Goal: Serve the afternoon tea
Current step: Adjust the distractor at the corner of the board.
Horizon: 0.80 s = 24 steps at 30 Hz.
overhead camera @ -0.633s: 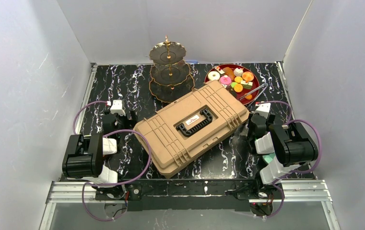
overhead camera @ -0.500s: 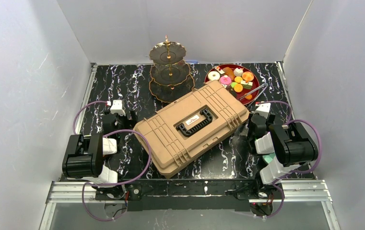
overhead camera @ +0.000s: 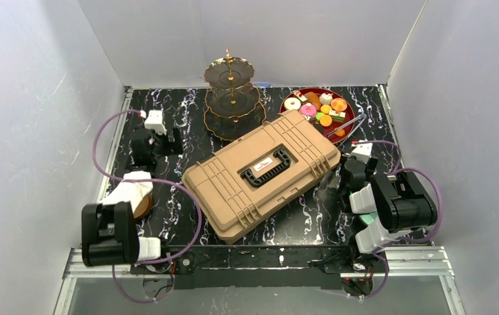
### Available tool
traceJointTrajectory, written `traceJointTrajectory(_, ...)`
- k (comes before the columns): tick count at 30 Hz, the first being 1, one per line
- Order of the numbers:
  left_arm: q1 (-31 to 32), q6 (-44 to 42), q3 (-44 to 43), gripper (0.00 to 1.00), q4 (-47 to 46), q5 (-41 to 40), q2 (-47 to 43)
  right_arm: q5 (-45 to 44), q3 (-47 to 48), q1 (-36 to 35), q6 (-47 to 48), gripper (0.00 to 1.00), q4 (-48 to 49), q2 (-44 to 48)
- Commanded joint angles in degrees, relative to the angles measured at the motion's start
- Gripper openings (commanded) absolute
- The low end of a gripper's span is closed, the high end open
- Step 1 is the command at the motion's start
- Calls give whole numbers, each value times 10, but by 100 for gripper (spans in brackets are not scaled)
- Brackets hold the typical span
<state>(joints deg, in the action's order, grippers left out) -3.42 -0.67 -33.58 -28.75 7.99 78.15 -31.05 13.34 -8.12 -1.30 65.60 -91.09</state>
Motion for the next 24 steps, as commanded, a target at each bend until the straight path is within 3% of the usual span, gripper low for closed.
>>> traceJointTrajectory(1, -12, -80, -75, 99, 239, 13, -110, 4, -18, 0, -2, 100, 49, 37)
traceJointTrajectory(3, -21, -104, -130, 99, 350, 30, -130, -53, 9, 0, -24, 100, -39, 73)
traceJointTrajectory(5, -28, -131, -201, 94, 454, 58, -142, -131, 91, 2, -83, 100, -240, 111)
traceJointTrajectory(8, -28, -166, -294, 83, 599, 130, -161, -100, 192, 3, -81, 100, -429, 132)
traceJointTrajectory(10, -29, -184, -346, 73, 689, 194, -181, -95, 234, 3, -125, 100, -497, 146)
traceJointTrajectory(12, -28, -200, -376, 62, 757, 249, -208, -57, 227, 3, -143, 100, -501, 182)
traceJointTrajectory(15, -23, -217, -395, 39, 834, 286, -250, 13, 232, 4, -172, 98, -538, 235)
traceJointTrajectory(19, -8, -279, -430, 12, 953, 341, -278, 39, 264, 5, -170, 69, -618, 228)
traceJointTrajectory(21, 8, -310, -440, 4, 995, 367, -289, 47, 263, 4, -174, 52, -626, 233)
traceJointTrajectory(24, 63, -338, -439, 0, 1035, 373, -298, 51, 268, 3, -182, 15, -651, 236)
